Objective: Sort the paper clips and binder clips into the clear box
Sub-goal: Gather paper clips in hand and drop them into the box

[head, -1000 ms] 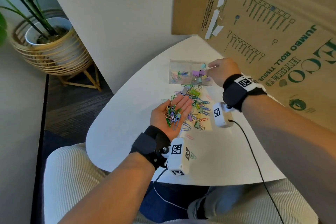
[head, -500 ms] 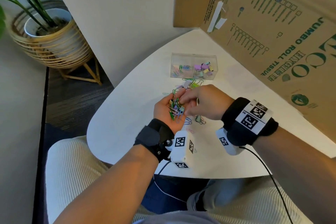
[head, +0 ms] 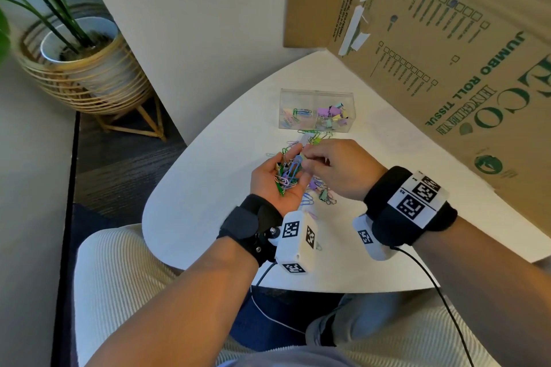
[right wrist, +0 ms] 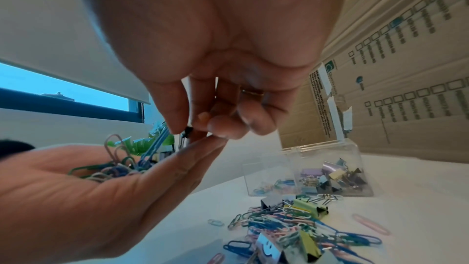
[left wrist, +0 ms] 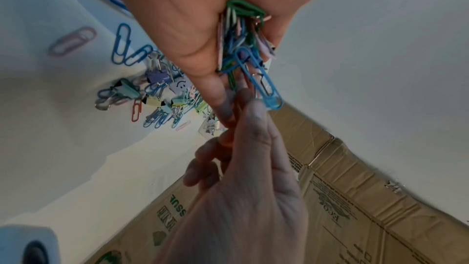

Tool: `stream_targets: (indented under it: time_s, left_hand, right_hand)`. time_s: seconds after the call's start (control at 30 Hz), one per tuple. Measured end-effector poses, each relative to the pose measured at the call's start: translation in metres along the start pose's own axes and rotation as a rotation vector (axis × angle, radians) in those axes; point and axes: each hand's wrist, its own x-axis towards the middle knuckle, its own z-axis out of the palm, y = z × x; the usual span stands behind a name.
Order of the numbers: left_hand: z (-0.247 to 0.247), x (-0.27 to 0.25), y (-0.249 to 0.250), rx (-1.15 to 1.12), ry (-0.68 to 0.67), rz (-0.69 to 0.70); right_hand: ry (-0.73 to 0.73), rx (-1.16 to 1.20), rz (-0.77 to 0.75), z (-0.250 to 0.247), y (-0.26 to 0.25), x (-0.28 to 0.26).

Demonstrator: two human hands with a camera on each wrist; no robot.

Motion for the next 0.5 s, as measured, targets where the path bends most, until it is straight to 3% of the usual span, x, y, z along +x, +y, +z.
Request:
stream_targets:
  time_s: [0.33, 0.5]
  left_hand:
    - [0.001, 0.002, 0.003, -0.064, -0.054, -0.032]
    - [-0.003, 0.002, 0.002, -0.036, -0.059, -0.058]
  right_hand:
    - [0.378, 0.201, 0.067, -0.019, 0.003, -0.001]
    - [0.514, 0.511, 0.316, -0.029, 0.031, 0.027]
